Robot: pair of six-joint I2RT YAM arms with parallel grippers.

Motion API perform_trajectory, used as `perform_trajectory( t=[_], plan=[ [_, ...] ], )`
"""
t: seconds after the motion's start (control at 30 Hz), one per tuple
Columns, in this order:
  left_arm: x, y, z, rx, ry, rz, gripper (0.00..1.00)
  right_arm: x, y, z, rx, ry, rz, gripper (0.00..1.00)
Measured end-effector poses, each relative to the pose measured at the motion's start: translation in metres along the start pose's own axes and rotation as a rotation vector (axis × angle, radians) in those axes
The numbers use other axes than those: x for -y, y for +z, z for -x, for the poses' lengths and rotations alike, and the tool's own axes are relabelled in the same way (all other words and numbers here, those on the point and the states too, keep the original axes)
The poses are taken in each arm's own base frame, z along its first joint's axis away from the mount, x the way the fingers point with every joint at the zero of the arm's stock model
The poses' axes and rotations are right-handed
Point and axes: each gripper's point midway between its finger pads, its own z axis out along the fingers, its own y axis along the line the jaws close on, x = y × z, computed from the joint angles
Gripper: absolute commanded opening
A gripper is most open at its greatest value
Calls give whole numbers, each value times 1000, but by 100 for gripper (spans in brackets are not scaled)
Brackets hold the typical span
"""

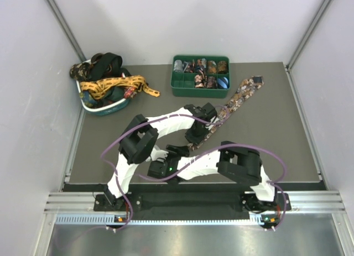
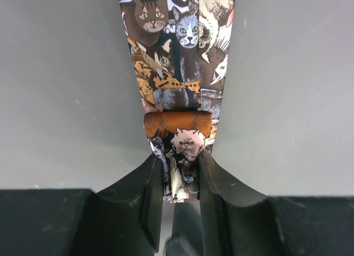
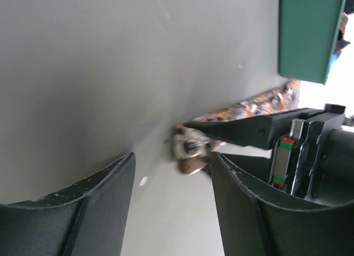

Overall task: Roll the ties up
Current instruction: Roll the tie

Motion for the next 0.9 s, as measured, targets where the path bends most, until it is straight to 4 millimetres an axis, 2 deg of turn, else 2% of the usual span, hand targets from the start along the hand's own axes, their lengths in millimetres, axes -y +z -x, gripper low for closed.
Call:
perform_trajectory(
  t=[0.2, 0.37, 0.47, 0.77, 0.87, 0.9],
  plan=[
    [1, -3, -12, -69, -2, -3, 31, 16, 14, -16, -73, -56, -39, 57],
    [2, -4, -15, -90, -3, -2, 31, 16, 14, -18, -81, -100, -27, 54],
    [2, -4, -17, -106, -3, 0, 31, 15, 15, -18, -92, -127, -18, 47],
    [1, -6, -18, -160, -3, 11, 31, 12, 20, -22, -144, -201, -8, 46],
    [0, -6, -17, -167, 1, 14, 31, 13, 23, -23, -164, -215, -9, 41],
    [0, -6, -17, -167, 0, 16, 31, 13, 24, -23, -169, -219, -12, 36]
  ],
)
